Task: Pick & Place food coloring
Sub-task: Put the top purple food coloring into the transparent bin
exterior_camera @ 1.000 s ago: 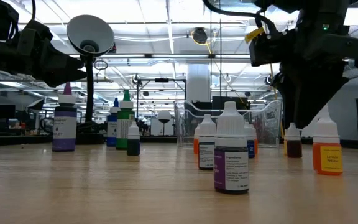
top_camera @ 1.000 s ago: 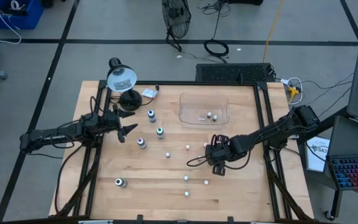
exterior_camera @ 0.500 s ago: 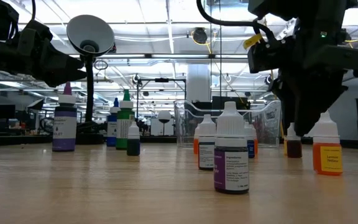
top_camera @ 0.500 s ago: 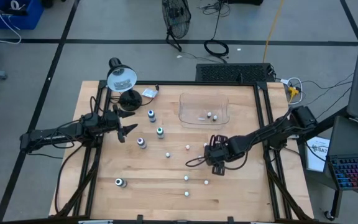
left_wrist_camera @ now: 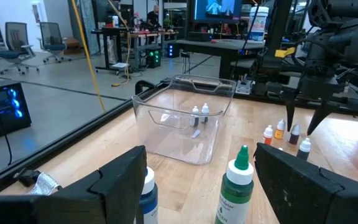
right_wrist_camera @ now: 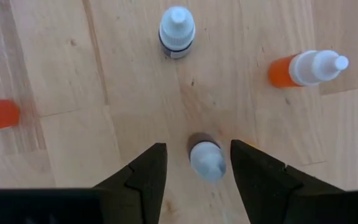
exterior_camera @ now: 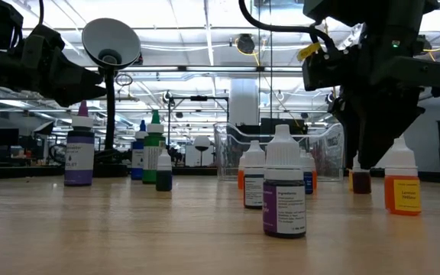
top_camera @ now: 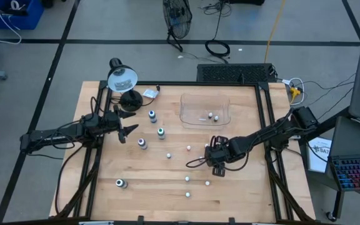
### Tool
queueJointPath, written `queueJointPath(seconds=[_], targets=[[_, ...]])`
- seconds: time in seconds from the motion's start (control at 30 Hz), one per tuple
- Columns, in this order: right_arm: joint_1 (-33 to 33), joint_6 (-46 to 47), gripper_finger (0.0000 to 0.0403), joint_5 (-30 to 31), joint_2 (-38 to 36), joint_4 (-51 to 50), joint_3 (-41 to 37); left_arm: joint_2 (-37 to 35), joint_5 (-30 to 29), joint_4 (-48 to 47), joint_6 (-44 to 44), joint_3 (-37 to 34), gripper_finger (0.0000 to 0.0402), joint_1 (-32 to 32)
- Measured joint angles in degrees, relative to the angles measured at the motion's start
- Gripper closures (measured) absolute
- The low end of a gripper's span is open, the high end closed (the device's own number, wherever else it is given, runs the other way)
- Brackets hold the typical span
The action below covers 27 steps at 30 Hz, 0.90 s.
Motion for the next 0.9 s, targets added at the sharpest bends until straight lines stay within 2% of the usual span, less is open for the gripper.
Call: queueJointPath(seconds=[0.9], targets=[[0.0,0.9,0.0239,-0.3,0.0,4.4,-3.6,0.0,0.0,0.0,0.0,0.0,0.0105,0.0]])
